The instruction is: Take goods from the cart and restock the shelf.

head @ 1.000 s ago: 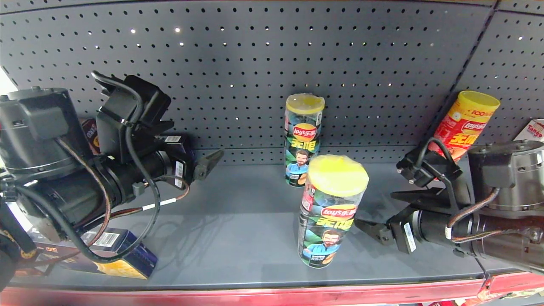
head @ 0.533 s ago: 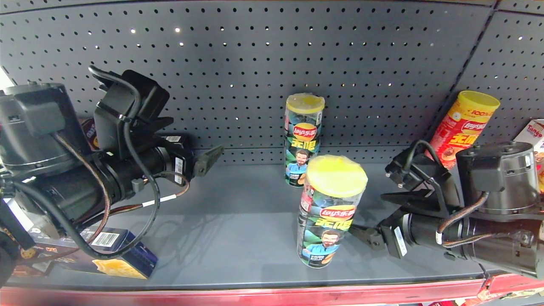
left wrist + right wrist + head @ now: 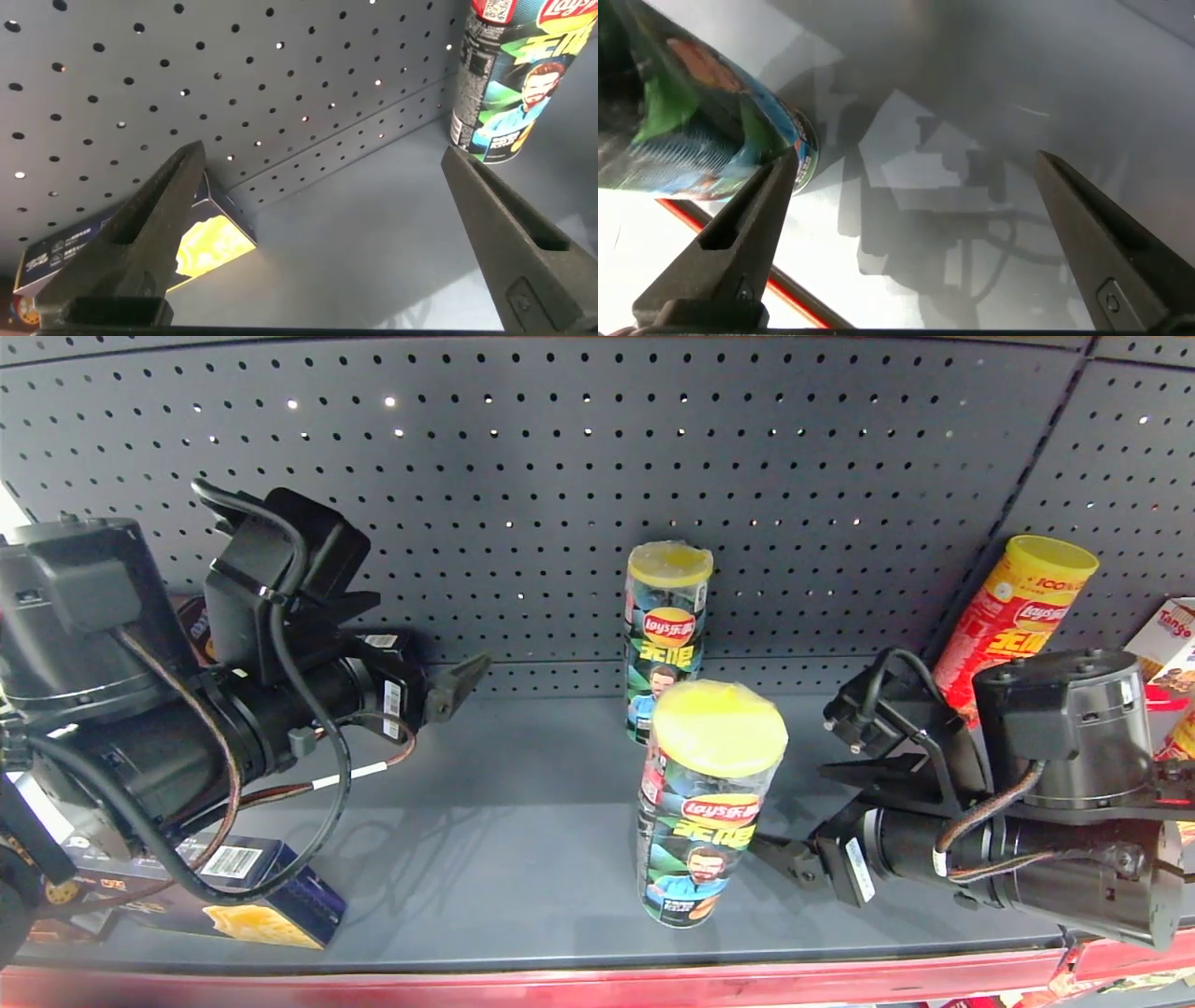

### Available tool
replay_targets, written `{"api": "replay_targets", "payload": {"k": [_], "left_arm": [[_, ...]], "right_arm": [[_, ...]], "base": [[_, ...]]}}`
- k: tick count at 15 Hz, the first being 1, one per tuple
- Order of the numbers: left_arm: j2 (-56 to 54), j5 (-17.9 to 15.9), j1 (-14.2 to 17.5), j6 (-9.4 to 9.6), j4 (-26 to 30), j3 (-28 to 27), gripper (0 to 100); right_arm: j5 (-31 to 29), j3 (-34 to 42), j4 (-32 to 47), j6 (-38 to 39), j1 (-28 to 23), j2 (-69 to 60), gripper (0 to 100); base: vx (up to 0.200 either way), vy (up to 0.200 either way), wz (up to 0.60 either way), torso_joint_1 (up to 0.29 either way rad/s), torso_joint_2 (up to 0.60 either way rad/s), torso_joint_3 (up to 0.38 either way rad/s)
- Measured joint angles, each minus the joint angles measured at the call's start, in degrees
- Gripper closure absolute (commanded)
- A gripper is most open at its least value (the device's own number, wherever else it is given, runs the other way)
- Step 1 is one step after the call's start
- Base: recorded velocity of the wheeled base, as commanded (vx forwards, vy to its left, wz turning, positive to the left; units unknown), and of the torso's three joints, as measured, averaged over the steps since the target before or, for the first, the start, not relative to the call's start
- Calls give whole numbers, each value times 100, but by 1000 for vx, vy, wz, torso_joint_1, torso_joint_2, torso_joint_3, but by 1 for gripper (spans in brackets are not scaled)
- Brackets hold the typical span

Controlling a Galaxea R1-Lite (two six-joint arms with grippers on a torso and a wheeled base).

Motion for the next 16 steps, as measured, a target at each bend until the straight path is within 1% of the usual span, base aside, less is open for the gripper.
{"api": "replay_targets", "payload": {"k": [3, 16], "left_arm": [[2, 0, -7, 0, -6, -12, 0], [0, 0, 0, 0, -12, -4, 0]], "right_arm": [[5, 11, 0, 0, -38, -33, 0], [0, -98, -2, -7, 124, 113, 0]], "base": [[0, 0, 0, 0, 0, 0], [0, 0, 0, 0, 0, 0]]}}
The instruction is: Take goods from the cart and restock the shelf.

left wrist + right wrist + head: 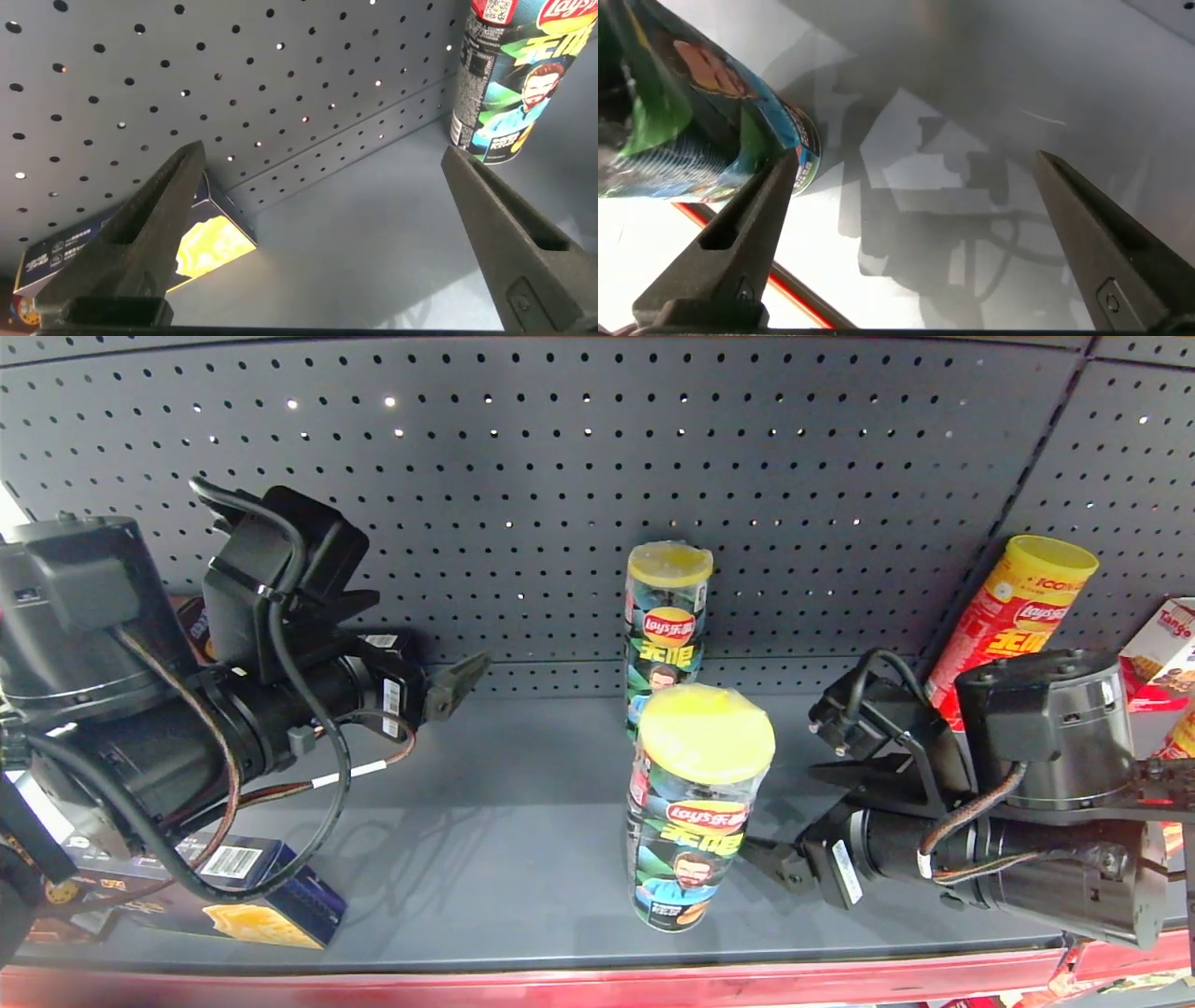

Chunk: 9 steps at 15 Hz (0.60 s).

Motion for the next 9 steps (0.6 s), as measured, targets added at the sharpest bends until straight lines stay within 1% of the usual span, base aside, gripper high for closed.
{"api": "replay_targets", "payload": {"k": [5, 9], "left_arm": [[0, 0, -2, 0, 9, 20, 0], [0, 0, -2, -2, 9, 26, 0]], "right_arm": [[0, 218, 2, 0, -26, -128, 0], [32, 345, 2, -9, 68, -323, 0]], "base": [[0, 0, 0, 0, 0, 0], [0, 0, 0, 0, 0, 0]]}}
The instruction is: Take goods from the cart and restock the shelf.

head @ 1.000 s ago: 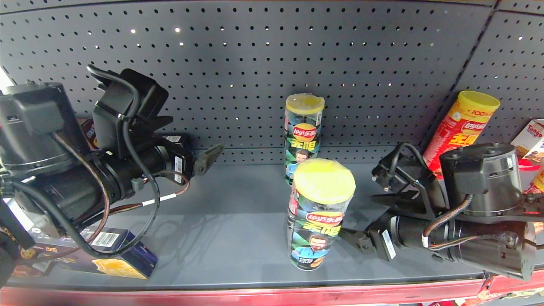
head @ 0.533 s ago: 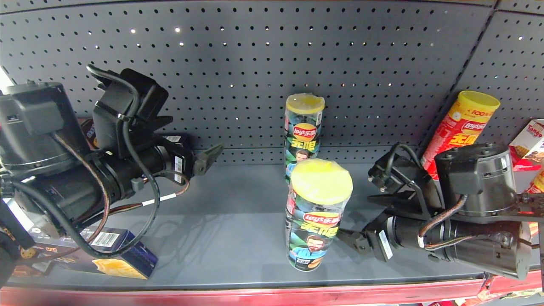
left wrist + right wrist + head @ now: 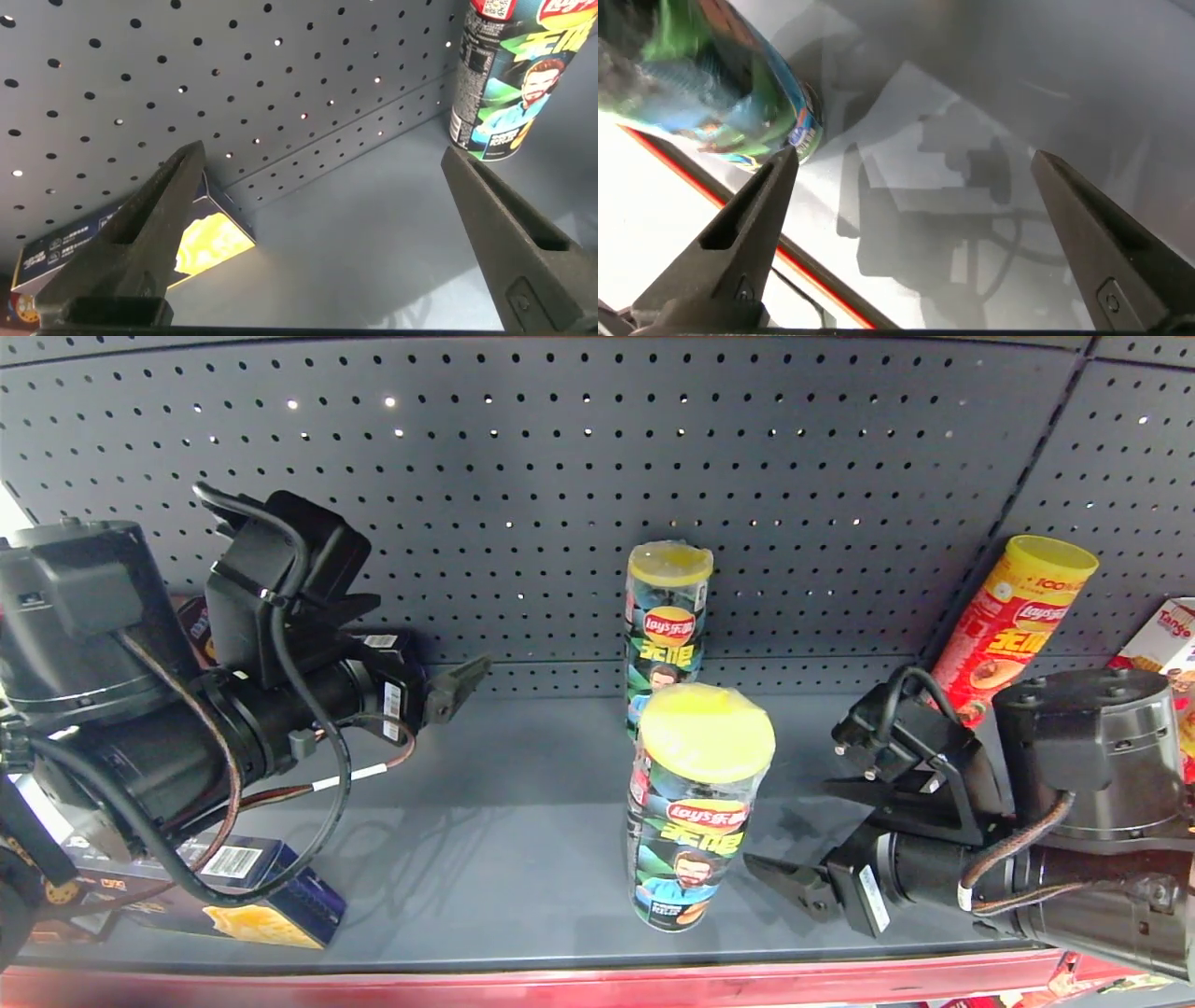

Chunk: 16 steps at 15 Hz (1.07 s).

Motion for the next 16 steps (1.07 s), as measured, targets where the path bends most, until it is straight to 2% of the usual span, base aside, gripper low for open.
{"api": "replay_targets", "payload": {"k": [16], "left_arm": [[-11, 0, 2, -5, 13, 83, 0]], "right_arm": [[-2, -182, -7, 2, 2, 55, 0]], "base": [[0, 0, 0, 0, 0, 0]]}}
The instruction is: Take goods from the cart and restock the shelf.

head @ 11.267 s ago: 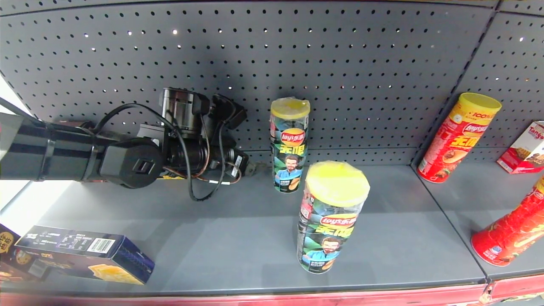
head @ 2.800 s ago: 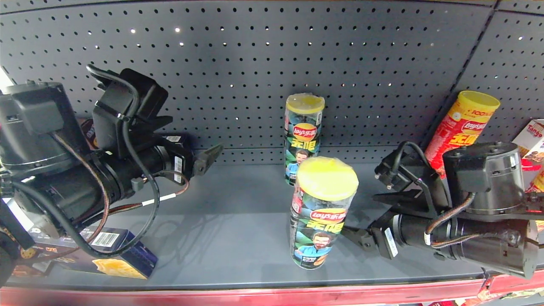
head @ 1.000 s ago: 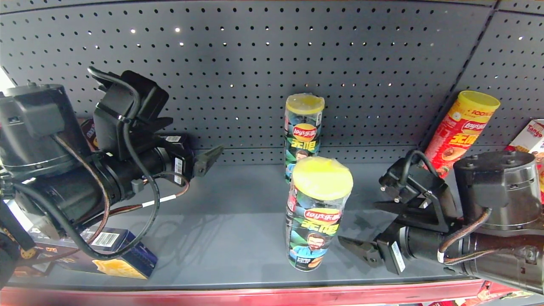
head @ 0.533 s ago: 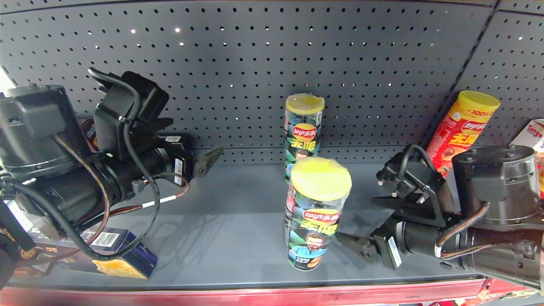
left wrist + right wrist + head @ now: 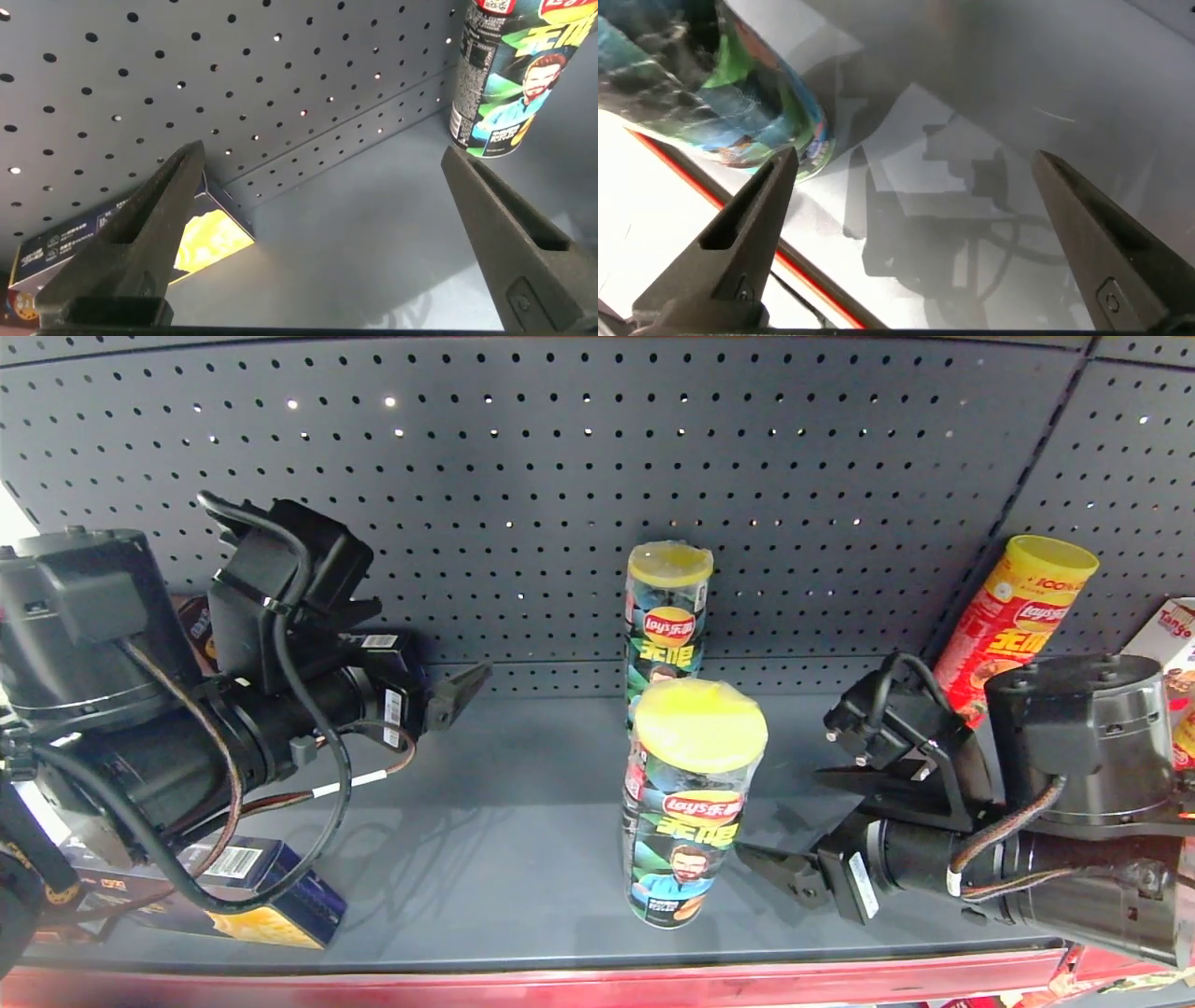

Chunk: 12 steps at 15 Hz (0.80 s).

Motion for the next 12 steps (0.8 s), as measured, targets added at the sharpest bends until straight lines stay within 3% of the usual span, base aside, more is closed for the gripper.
{"api": "replay_targets", "payload": {"k": [8, 12], "left_arm": [[-1668, 0, -57, 7, 635, 674, 0], [-2951, -7, -223, 22, 725, 1384, 0]], "right_arm": [[-32, 247, -553, -27, -311, -1758, 0], [-16, 1086, -586, -27, -363, -3278, 0]], "base": [[0, 0, 0, 0, 0, 0], [0, 0, 0, 0, 0, 0]]}}
